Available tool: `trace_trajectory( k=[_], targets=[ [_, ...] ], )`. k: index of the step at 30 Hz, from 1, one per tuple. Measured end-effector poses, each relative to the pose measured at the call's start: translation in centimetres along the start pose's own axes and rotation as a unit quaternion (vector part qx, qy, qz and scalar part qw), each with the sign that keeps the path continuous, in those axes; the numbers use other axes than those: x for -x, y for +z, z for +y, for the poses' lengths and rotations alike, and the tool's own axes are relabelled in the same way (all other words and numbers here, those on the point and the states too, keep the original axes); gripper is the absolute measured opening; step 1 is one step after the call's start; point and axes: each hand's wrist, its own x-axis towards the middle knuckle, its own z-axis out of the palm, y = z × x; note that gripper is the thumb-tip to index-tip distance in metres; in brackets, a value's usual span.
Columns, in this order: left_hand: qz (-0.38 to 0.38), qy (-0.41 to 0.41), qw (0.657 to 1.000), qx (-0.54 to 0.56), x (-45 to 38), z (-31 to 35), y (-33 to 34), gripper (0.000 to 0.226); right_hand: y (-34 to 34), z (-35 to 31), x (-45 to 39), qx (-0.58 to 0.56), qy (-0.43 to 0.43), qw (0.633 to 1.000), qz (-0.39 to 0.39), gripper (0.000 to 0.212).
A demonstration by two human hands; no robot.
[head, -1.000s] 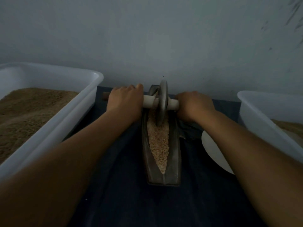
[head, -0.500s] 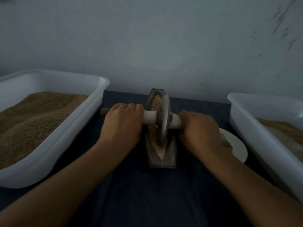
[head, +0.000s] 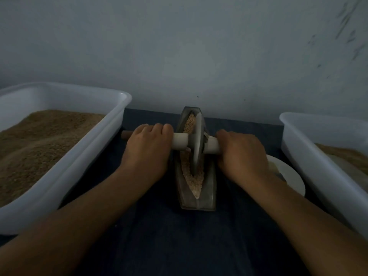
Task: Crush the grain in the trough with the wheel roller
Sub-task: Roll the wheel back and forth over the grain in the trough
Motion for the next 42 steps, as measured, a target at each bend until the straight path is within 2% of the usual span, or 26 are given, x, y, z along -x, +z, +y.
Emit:
trace_trajectory(
  k=[3, 7, 12, 14, 16, 20, 25, 29, 36, 42],
  targets=[
    [-0.01, -0.012, 1.0, 0.001, -2.1, -0.3, 1.0, 0.039, 1.3, 0.6, -2.4, 0.035, 0.011, 0.998, -0.049, 0.022],
    [-0.052, -0.029, 0.998, 0.032, -5.1, -1.0, 1.9, 0.042, 2.5, 1.4, -5.9, 0.008, 0.025, 0.995, -0.097, 0.021],
    [-0.093, -0.042, 0.994, 0.032, -7.9, -1.9, 2.6, 0.046, 3.3, 2.0, -9.3, 0.007, 0.039, 0.98, -0.195, 0.031],
    [-0.097, -0.043, 0.994, 0.031, -8.2, -1.9, 2.6, 0.044, 3.3, 2.0, -9.6, 0.012, 0.039, 0.977, -0.21, 0.031],
    [-0.089, -0.041, 0.995, 0.022, -7.6, -1.7, 2.7, 0.041, 3.1, 1.9, -9.1, 0.023, 0.037, 0.981, -0.189, 0.028],
    [-0.075, -0.047, 0.996, 0.006, -5.0, -1.4, 2.3, 0.04, 1.9, 1.1, -6.3, 0.034, 0.005, 0.995, -0.099, 0.015],
    [-0.024, -0.015, 1.0, -0.01, -2.0, -0.5, 0.8, 0.039, 0.0, -0.3, -1.5, 0.033, 0.012, 0.998, -0.045, 0.019],
    [0.0, 0.015, 1.0, -0.008, 0.0, 0.2, -1.1, 0.04, -1.8, -0.9, 1.5, -0.015, 0.018, 0.999, -0.031, 0.014],
    [0.038, 0.043, 0.998, -0.004, 2.4, 0.7, -2.6, 0.039, -3.8, -1.1, 3.5, -0.05, 0.008, 0.999, 0.002, 0.025],
    [0.017, 0.032, 0.999, -0.024, 0.5, 0.7, -1.2, 0.039, -1.0, -0.3, 1.6, -0.039, 0.016, 0.998, -0.048, 0.02]
  ],
)
